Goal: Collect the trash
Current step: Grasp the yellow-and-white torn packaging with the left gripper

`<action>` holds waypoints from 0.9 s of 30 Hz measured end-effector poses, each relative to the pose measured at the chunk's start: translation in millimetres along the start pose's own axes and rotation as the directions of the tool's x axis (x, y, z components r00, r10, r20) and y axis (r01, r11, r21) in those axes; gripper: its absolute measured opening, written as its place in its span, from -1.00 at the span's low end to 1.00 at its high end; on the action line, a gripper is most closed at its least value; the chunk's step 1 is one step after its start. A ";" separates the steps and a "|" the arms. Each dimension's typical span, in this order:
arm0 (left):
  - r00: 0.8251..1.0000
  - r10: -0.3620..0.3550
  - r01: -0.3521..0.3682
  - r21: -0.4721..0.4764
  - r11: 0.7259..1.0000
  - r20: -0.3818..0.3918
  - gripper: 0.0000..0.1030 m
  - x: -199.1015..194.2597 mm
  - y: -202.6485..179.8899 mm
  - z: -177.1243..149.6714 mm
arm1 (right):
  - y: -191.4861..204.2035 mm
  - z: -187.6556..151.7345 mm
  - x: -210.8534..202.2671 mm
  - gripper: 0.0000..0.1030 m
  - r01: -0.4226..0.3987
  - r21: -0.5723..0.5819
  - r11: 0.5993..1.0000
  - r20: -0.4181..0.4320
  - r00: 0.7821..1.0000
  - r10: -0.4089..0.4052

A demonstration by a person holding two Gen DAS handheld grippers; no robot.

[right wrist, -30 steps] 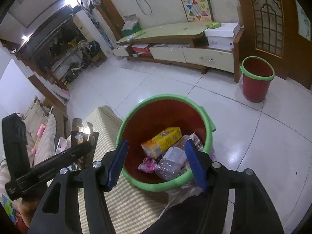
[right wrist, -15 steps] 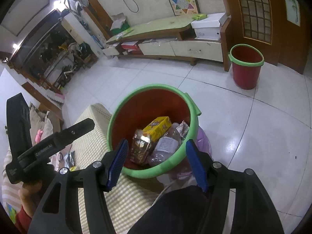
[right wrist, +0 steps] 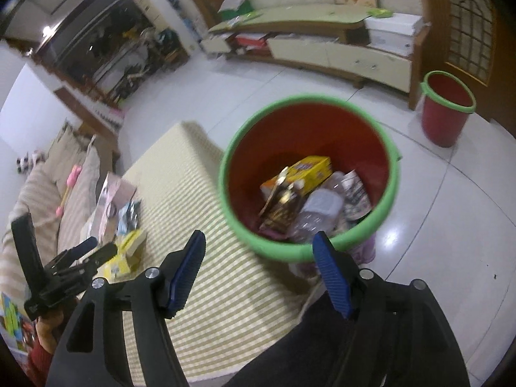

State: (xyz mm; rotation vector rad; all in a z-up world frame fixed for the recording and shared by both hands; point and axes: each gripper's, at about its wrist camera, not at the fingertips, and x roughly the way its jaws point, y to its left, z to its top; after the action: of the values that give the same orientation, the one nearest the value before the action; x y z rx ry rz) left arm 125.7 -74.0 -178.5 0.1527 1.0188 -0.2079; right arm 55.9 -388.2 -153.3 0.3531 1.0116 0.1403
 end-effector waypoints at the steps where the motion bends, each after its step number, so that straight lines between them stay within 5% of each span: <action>1: 1.000 0.018 -0.018 0.022 1.000 -0.013 0.81 1.1 5.5 -5.6 | 6.2 -2.3 3.3 0.30 -0.003 -0.012 1.000 -0.012 1.000 0.003; 7: 0.986 0.101 -0.083 0.136 0.987 -0.131 0.81 23.1 43.0 -38.3 | 33.4 -12.6 10.2 0.32 -0.019 -0.059 0.998 -0.040 0.999 0.016; 14: 0.970 0.168 -0.100 0.342 0.934 -0.175 0.82 58.5 28.7 -42.4 | 58.4 -17.2 3.5 0.38 -0.009 -0.104 0.995 -0.037 0.999 0.005; 21: 0.980 0.112 -0.061 0.283 0.957 -0.167 0.81 62.1 33.6 -26.3 | 71.9 -20.4 4.6 0.38 0.002 -0.125 0.992 -0.061 0.998 -0.010; 27: 0.982 0.138 -0.102 0.254 0.962 -0.129 0.02 57.8 42.3 -22.4 | 90.2 -26.4 11.3 0.38 -0.016 -0.156 0.988 -0.088 0.996 0.002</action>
State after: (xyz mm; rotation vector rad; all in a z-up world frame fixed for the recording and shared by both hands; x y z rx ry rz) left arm 146.8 -33.8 -238.2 0.4604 1.1230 -0.2143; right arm 43.7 -294.9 -143.2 0.2092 1.0784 0.2439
